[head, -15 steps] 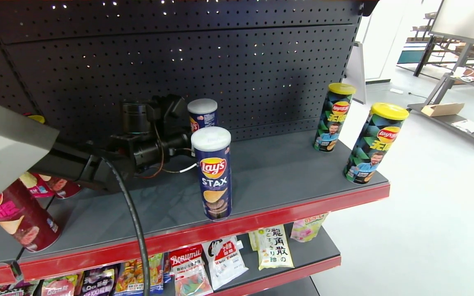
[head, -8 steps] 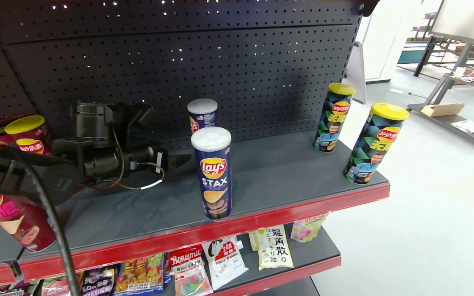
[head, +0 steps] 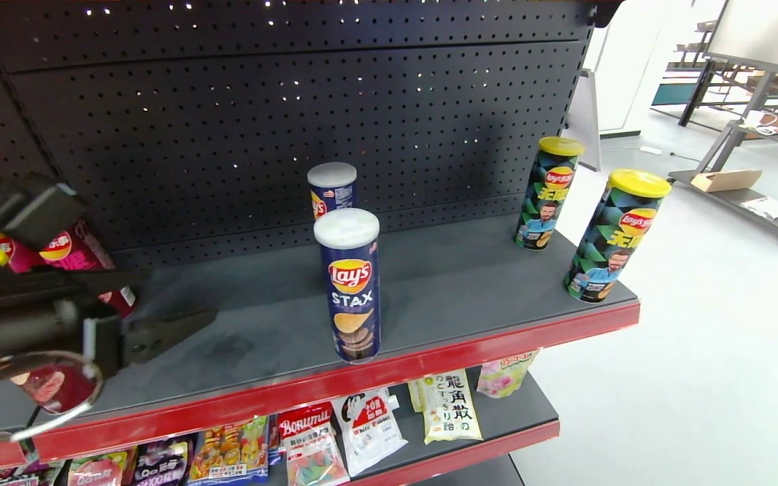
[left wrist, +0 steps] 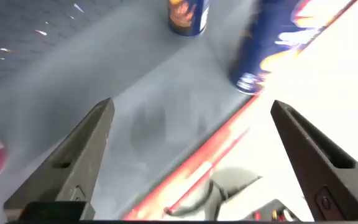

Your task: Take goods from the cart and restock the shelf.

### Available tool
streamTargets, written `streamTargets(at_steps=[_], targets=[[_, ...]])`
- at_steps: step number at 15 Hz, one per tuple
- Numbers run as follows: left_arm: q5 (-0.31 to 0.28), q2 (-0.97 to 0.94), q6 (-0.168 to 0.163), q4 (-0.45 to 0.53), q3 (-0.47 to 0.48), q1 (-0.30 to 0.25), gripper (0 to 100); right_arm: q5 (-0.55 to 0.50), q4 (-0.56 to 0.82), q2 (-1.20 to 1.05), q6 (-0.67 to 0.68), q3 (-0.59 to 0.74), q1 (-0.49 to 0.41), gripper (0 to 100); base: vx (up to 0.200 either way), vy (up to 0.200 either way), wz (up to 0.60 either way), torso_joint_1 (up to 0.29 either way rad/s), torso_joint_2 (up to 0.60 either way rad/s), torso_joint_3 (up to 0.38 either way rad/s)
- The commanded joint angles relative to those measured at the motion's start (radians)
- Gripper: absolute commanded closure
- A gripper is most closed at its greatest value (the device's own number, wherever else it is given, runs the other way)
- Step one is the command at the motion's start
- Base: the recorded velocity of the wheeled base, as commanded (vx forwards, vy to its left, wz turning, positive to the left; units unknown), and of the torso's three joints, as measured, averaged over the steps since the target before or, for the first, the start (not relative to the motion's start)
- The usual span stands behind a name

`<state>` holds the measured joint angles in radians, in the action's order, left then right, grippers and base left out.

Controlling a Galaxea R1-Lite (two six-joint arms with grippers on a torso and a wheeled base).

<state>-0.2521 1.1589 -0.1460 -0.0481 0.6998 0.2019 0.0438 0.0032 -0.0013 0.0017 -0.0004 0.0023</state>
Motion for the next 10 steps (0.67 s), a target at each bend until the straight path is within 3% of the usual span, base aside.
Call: streamTargets(at_steps=[1,2,4,6,8,10], targets=[[0.010,-0.550,0.083,0.183,-0.105,-0.079,0,0.001,0.000,0.001,0.000,0.000,0.001,0,0.000,0.000,0.00,0.000,0.00,0.000],[0.022,-0.685,0.108,0.284,-0.106,-0.102,0,0.001,0.000,0.001,0.000,0.000,0.001,0,0.000,0.000,0.00,0.000,0.00,0.000],[0.045,-0.890,0.111,0.484,-0.132,-0.107,0,0.001,0.000,0.001,0.000,0.000,0.001,0,0.000,0.000,0.00,0.000,0.00,0.000],[0.047,-1.050,0.105,0.502,-0.240,-0.107,0,0.001,0.000,0.001,0.000,0.000,0.001,0,0.000,0.000,0.00,0.000,0.00,0.000],[0.109,-1.058,0.134,0.482,-0.263,-0.107,0,0.002,0.000,0.001,-0.006,0.000,0.001,0,0.000,0.000,0.00,0.000,0.00,0.000],[0.136,-1.042,0.147,0.462,-0.272,-0.104,0,0.002,0.000,0.001,-0.005,0.000,0.001,0,0.000,0.000,0.00,0.000,0.00,0.000]])
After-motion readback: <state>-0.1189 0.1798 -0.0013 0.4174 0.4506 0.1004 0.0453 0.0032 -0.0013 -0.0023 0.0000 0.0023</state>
